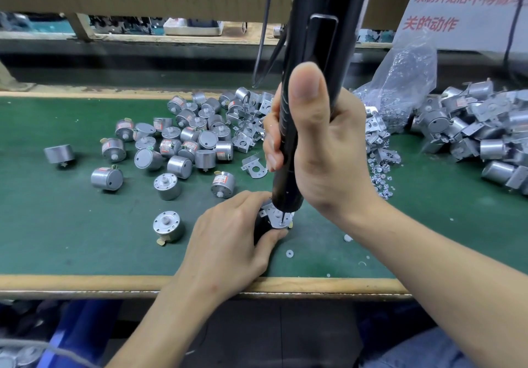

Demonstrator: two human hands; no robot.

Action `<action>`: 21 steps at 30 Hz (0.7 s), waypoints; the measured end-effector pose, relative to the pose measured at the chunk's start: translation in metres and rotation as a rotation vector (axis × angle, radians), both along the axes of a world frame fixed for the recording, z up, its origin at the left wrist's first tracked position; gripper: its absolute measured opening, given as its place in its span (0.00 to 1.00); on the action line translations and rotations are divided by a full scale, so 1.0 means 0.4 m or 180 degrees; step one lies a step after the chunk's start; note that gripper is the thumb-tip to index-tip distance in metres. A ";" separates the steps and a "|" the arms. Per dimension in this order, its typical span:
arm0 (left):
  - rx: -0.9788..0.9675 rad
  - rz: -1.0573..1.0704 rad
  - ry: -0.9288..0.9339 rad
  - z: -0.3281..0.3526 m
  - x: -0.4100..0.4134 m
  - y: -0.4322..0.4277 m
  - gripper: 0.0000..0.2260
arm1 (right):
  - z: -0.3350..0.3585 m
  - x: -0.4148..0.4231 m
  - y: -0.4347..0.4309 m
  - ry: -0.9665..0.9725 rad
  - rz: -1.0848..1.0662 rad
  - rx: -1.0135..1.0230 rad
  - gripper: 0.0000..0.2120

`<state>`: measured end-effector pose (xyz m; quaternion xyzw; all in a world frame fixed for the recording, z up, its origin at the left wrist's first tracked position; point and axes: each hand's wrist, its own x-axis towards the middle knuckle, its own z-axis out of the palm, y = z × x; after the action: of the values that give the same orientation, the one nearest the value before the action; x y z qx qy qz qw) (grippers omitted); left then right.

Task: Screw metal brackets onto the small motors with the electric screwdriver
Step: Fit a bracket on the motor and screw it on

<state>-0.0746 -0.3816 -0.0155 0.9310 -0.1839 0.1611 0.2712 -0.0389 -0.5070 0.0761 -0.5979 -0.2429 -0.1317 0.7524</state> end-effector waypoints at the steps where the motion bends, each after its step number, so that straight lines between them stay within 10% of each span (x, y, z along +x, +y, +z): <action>1: 0.0000 0.0007 -0.0009 0.001 0.001 -0.001 0.13 | -0.001 0.001 -0.001 -0.0003 -0.0004 -0.0002 0.36; 9: 0.0002 0.0091 0.0068 -0.005 0.003 0.000 0.18 | -0.012 0.043 -0.052 -0.0112 -0.0381 -0.0491 0.12; 17: -0.0083 -0.0044 0.0241 -0.005 0.012 0.007 0.19 | -0.059 0.055 -0.134 0.0587 -0.1434 -0.3250 0.27; 21: -0.0228 -0.0109 0.0123 0.004 0.009 0.007 0.18 | -0.099 -0.004 -0.151 0.0702 -0.0926 -0.3557 0.26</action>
<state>-0.0711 -0.3786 -0.0140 0.9203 -0.1887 0.1450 0.3105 -0.0406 -0.5675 0.0366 -0.9412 -0.1112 -0.0227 0.3181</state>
